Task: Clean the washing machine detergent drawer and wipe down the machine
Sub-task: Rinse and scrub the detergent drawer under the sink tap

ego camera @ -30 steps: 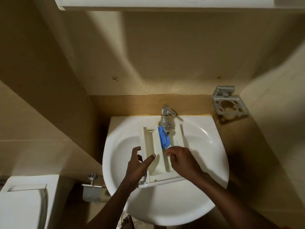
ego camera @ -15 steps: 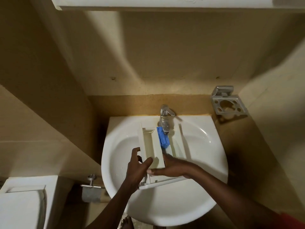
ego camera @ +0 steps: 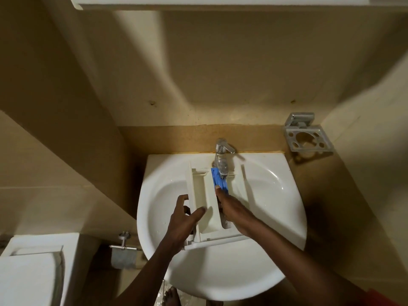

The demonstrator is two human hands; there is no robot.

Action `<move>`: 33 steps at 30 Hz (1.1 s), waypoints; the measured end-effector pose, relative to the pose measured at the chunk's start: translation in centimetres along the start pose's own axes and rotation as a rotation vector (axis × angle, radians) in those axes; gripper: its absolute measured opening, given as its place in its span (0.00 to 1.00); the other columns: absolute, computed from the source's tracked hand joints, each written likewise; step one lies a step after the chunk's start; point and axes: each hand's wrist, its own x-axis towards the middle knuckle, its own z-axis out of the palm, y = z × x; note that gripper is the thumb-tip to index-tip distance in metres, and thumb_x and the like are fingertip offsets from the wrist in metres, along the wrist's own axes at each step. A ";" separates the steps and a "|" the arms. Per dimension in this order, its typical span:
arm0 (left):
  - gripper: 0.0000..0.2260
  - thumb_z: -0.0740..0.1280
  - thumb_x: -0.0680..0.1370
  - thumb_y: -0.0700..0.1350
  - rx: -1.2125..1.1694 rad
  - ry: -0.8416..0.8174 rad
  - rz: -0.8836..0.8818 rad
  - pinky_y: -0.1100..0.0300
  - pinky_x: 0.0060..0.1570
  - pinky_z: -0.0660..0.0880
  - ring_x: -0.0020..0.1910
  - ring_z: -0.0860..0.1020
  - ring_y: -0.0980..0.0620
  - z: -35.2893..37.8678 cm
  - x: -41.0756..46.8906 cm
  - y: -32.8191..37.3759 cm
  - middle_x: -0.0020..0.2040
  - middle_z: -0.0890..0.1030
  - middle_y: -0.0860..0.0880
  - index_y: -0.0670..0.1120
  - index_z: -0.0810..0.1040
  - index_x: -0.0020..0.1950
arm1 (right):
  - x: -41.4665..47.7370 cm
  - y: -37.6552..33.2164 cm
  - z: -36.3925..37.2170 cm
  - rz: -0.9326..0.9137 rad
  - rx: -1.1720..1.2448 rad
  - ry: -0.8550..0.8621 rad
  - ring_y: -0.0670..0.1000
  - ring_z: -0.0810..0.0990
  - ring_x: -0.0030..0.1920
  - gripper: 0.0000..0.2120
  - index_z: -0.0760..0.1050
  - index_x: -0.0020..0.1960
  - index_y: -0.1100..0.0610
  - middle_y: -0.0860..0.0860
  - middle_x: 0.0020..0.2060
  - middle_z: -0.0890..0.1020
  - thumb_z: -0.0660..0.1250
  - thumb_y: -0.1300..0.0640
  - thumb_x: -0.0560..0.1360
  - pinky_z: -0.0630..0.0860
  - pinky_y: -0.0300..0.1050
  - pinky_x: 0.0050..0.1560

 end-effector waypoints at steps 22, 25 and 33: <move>0.16 0.69 0.70 0.55 -0.001 -0.034 -0.051 0.54 0.34 0.69 0.32 0.72 0.49 -0.8 0.1 1.0 0.38 0.75 0.45 0.57 0.69 0.55 | -0.4 -1.2 1.1 -0.100 0.036 -0.012 0.51 0.72 0.67 0.35 0.64 0.73 0.46 0.48 0.69 0.72 0.60 0.30 0.72 0.70 0.49 0.64; 0.16 0.68 0.70 0.50 0.009 0.000 -0.040 0.56 0.32 0.72 0.34 0.75 0.47 -1.3 0.0 1.0 0.44 0.79 0.38 0.56 0.69 0.56 | -0.8 -0.6 1.0 -0.173 -0.062 -0.060 0.43 0.73 0.59 0.21 0.68 0.65 0.43 0.40 0.58 0.75 0.56 0.34 0.77 0.69 0.47 0.63; 0.15 0.69 0.75 0.47 0.064 0.022 0.029 0.61 0.25 0.71 0.31 0.76 0.49 -1.4 -0.1 1.5 0.44 0.79 0.40 0.53 0.69 0.60 | -0.8 0.4 1.0 -0.253 -0.323 -0.055 0.49 0.74 0.60 0.29 0.63 0.72 0.49 0.48 0.63 0.74 0.53 0.33 0.78 0.70 0.45 0.63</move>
